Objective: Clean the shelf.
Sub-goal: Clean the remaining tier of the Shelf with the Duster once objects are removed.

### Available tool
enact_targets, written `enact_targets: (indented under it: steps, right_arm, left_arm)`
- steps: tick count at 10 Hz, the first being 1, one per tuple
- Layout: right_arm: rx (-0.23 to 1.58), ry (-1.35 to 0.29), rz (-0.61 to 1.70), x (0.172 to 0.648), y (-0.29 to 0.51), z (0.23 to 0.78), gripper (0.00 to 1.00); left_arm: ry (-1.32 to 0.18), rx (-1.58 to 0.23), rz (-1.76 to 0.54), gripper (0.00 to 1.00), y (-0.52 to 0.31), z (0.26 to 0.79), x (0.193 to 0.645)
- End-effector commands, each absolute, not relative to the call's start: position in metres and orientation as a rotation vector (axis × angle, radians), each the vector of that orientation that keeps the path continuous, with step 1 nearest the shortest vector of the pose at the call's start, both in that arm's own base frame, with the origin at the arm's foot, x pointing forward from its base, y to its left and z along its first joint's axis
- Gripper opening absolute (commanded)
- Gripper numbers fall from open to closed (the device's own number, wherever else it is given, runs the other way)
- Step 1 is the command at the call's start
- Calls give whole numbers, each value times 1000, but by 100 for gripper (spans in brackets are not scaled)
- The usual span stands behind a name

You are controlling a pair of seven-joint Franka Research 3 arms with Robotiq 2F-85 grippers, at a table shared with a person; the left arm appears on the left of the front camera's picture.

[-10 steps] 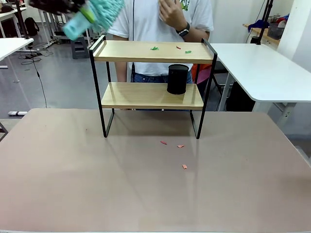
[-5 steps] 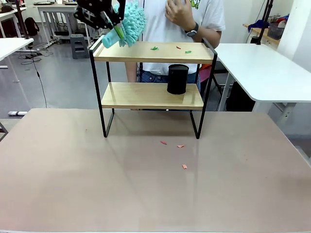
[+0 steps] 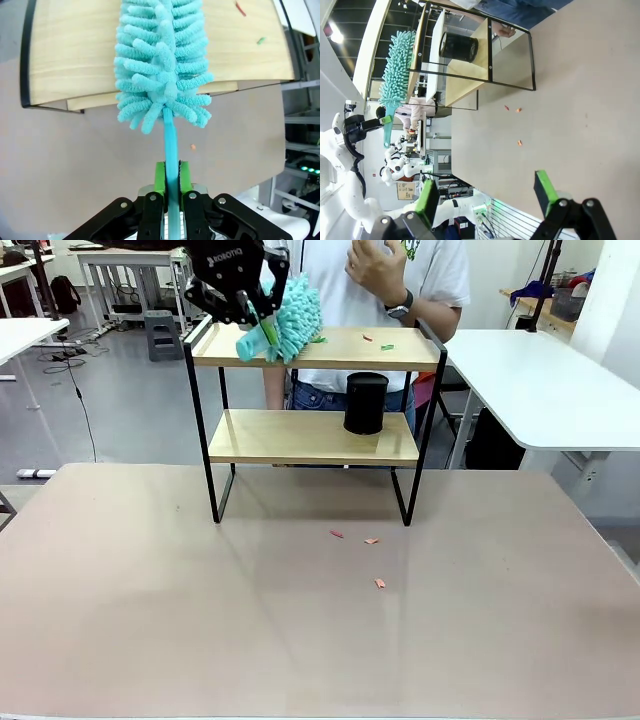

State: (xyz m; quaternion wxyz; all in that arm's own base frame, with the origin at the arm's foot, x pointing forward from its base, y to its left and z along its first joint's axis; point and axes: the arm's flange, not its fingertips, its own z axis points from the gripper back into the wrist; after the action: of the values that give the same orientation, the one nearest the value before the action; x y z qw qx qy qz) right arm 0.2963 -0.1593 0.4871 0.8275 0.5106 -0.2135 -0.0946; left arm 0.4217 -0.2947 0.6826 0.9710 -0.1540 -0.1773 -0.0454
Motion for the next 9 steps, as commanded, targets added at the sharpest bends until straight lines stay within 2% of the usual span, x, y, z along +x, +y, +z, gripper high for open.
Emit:
enact_targets:
  steps: [1,4,9]
  right_arm:
    - [1100,-485,-182,298,-158,486,100]
    - [1100,-485,-182,298,-158,486,100]
    - [1100,-485,-182,298,-158,486,100]
  left_arm:
    - [-348,-304,-95,12,-304,690,424]
    - [-336,-352,-195,12,-327,691,422]
    - [-232,-374,-414,12,-338,690,429]
